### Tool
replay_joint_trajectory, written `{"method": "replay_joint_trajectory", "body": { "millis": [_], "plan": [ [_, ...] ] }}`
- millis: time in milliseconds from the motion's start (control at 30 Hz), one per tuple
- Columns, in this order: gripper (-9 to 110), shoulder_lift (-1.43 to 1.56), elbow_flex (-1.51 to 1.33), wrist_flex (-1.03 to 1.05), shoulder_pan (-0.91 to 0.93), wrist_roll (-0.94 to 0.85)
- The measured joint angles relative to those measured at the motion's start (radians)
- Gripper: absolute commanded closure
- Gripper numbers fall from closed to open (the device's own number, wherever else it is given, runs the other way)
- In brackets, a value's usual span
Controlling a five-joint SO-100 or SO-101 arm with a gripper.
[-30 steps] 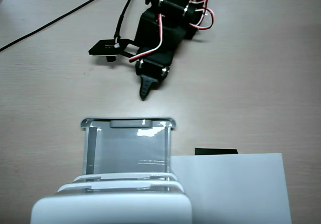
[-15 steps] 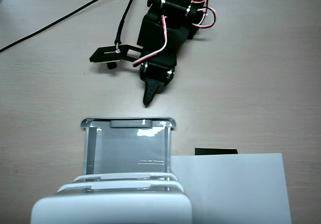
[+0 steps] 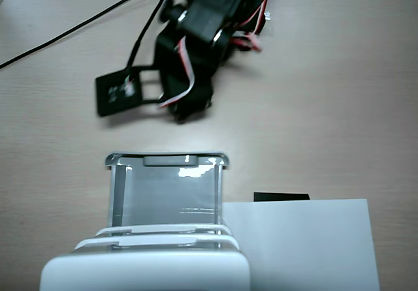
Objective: Close drawer.
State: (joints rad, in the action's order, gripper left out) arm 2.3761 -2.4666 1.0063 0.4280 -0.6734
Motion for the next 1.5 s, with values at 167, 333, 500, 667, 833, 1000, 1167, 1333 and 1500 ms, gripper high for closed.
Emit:
{"method": "replay_joint_trajectory", "body": {
  "millis": [167,333,500,667,833,1000,1167,1333,1500],
  "plan": [
    [101,-0.130,0.112,0.017,-0.012,0.052],
    [101,-0.250,0.161,-0.009,-0.026,0.084],
    [101,-0.390,0.264,-0.044,-0.038,0.098],
    [101,-0.535,0.385,-0.058,-0.037,0.098],
    [101,-0.655,0.483,-0.077,-0.037,0.115],
    [101,-0.758,0.615,-0.075,-0.057,0.153],
    [101,-0.838,0.738,-0.048,-0.091,0.187],
    [101,-0.911,0.862,-0.020,-0.133,0.224],
    [101,-0.996,0.976,-0.011,-0.150,0.259]
  ]
}}
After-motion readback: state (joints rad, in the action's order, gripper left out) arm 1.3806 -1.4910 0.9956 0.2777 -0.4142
